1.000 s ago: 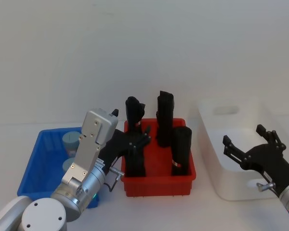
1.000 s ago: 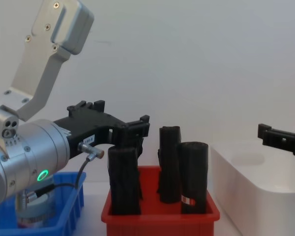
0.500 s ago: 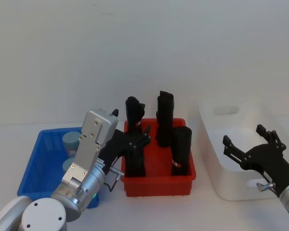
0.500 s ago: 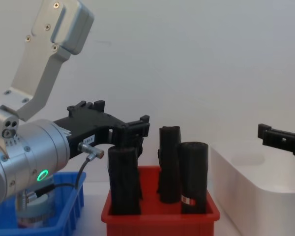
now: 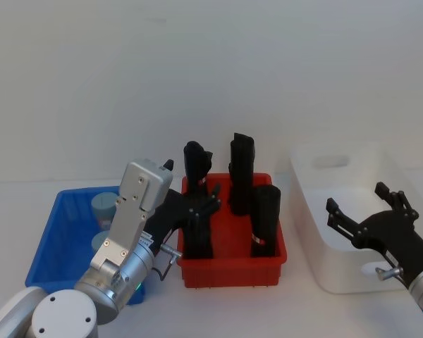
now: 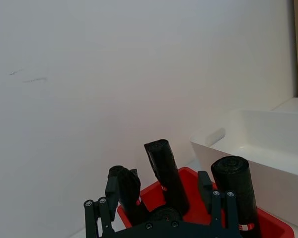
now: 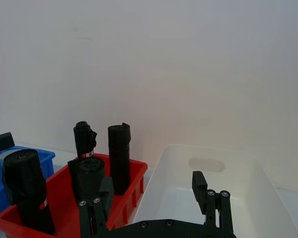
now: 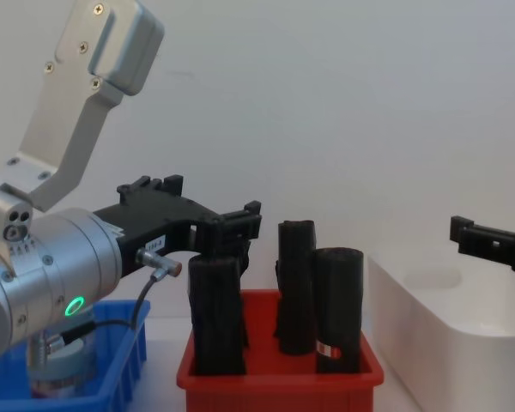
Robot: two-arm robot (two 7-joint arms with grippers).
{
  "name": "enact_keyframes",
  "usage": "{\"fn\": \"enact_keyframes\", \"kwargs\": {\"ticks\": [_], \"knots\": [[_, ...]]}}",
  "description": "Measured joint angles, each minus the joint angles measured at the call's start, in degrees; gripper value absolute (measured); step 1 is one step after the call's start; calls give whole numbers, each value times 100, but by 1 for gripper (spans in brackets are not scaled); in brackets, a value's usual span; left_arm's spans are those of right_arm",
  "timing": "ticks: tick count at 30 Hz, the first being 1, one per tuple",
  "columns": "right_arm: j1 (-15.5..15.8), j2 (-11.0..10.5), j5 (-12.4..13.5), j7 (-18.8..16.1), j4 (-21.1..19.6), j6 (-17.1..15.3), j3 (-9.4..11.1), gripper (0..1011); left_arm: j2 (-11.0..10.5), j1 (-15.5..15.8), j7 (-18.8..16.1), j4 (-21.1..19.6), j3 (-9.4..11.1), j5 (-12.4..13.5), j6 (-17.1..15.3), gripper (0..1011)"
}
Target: Pick the cotton swabs from the blue box and place them into the white box.
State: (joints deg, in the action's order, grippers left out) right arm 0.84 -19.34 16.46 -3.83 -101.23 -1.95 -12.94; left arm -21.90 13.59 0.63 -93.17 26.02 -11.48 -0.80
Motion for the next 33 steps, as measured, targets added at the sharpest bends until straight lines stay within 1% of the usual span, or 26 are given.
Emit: {"fn": "enact_keyframes", "kwargs": {"ticks": [5, 10, 15, 16, 17, 22, 29, 31, 33], "knots": [[-31, 14, -4, -30, 20, -13, 0, 1002, 0, 0, 0, 0, 0, 0, 0, 1000], [-182, 50, -32, -192, 92, -153, 2, 1002, 0, 0, 0, 0, 0, 0, 0, 1000], [-371, 62, -89, -456, 147, -409, 16, 1002, 0, 0, 0, 0, 0, 0, 0, 1000], [-443, 62, -118, -568, 163, -508, 21, 1002, 0, 0, 0, 0, 0, 0, 0, 1000], [-475, 62, -125, -594, 169, -535, 23, 1002, 0, 0, 0, 0, 0, 0, 0, 1000], [-698, 83, -244, -914, 211, -872, 12, 1002, 0, 0, 0, 0, 0, 0, 0, 1000], [-880, 144, -392, -1153, 252, -1191, -47, 1002, 0, 0, 0, 0, 0, 0, 0, 999], [-957, 181, -484, -1246, 282, -1354, -91, 1002, 0, 0, 0, 0, 0, 0, 0, 1000], [-991, 201, -541, -1280, 296, -1431, -110, 1002, 0, 0, 0, 0, 0, 0, 1, 1000]]}}
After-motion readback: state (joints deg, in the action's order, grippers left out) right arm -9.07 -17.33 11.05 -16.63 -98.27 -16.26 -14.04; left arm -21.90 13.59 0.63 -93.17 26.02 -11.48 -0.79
